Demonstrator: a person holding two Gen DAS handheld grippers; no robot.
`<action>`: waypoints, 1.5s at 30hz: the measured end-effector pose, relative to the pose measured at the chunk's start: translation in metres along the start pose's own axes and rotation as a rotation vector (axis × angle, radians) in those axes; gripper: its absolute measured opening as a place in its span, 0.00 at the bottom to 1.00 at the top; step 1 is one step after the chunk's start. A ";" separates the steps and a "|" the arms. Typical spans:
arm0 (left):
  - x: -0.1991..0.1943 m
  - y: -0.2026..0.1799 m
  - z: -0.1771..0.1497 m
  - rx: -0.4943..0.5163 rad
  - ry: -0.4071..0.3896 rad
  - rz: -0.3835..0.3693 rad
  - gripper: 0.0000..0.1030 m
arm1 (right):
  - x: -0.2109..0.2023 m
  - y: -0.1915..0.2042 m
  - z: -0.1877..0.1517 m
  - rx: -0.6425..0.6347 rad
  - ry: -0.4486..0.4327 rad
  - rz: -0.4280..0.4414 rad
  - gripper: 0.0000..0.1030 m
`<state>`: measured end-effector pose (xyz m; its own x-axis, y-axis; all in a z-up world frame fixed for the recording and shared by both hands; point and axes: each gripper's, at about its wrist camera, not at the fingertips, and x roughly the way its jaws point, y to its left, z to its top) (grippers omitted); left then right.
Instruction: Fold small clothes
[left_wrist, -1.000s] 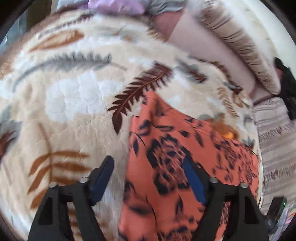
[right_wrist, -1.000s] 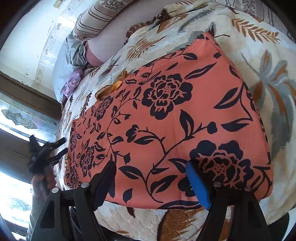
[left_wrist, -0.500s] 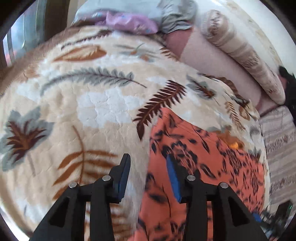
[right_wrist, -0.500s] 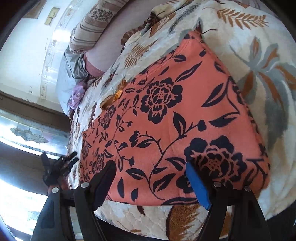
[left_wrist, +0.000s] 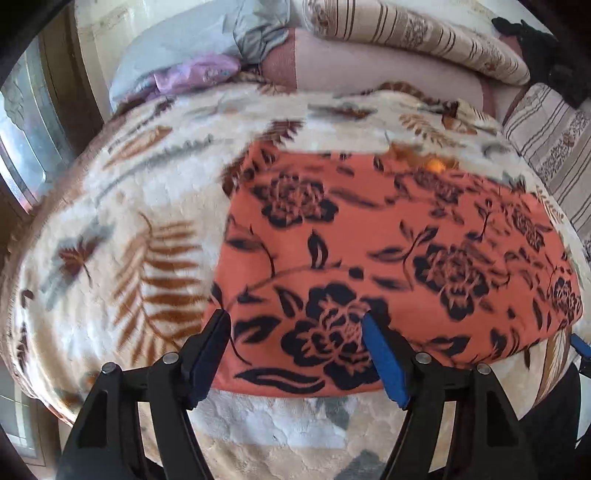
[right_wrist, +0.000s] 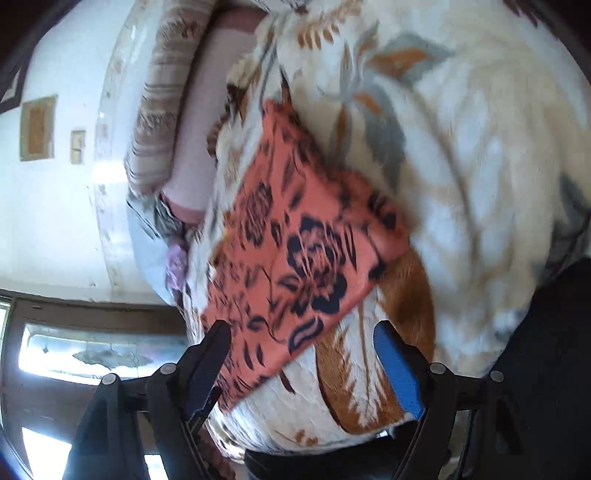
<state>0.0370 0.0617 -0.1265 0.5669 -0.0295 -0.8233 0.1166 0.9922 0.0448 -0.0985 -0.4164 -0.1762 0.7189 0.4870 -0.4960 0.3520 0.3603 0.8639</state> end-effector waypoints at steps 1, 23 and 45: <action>-0.004 -0.003 0.002 0.008 -0.009 0.013 0.72 | -0.001 -0.001 0.005 0.003 -0.011 0.011 0.80; -0.020 -0.069 0.041 0.100 -0.021 -0.011 0.72 | 0.018 0.009 0.037 -0.158 -0.050 -0.229 0.13; 0.052 -0.127 0.022 0.194 0.084 -0.043 0.77 | 0.079 0.047 0.156 -0.291 0.109 -0.175 0.74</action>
<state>0.0697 -0.0683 -0.1625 0.4889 -0.0528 -0.8708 0.2989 0.9479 0.1104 0.0680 -0.4848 -0.1611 0.5894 0.4738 -0.6543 0.2672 0.6500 0.7114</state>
